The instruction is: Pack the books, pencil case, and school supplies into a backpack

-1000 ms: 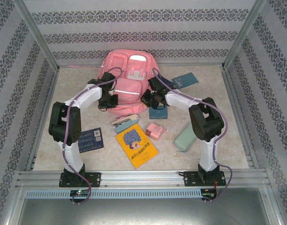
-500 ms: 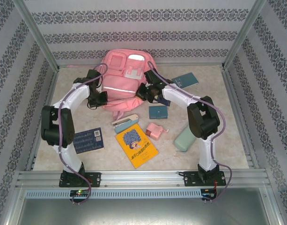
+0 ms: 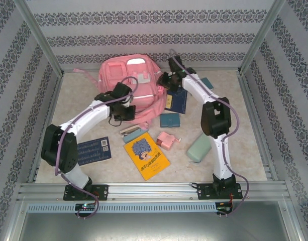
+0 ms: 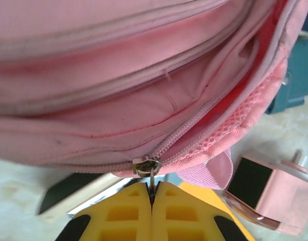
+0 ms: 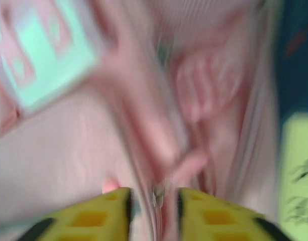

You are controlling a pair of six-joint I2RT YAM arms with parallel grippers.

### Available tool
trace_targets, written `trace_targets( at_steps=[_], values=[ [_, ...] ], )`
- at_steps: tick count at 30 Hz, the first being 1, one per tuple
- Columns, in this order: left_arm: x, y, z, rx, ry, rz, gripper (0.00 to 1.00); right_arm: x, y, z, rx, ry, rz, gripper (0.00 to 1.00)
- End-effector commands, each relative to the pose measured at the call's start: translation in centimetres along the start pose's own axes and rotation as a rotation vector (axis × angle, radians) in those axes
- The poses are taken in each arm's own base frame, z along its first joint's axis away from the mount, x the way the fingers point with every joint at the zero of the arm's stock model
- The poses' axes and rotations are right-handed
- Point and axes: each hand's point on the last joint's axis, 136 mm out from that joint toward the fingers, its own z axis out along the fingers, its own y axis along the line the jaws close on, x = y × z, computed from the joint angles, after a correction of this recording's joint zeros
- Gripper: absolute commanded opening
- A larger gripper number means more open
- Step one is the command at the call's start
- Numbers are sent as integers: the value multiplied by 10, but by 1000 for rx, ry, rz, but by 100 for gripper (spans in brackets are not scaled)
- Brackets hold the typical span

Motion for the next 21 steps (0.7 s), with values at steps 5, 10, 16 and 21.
trace_targets(
  at_steps=[5, 10, 16, 21],
  values=[
    [-13, -55, 25, 75, 8, 28, 0, 24, -15, -58, 42, -19, -8, 49],
    [-8, -64, 34, 92, 35, 58, 0, 86, -23, -64, 31, 65, 44, 51],
    [-2, -73, 37, 110, 44, 84, 0, 155, -7, -39, -71, 197, 161, 51],
    [1, -72, 39, 108, 52, 87, 0, 181, 4, -25, -61, 231, 159, 52]
  ],
)
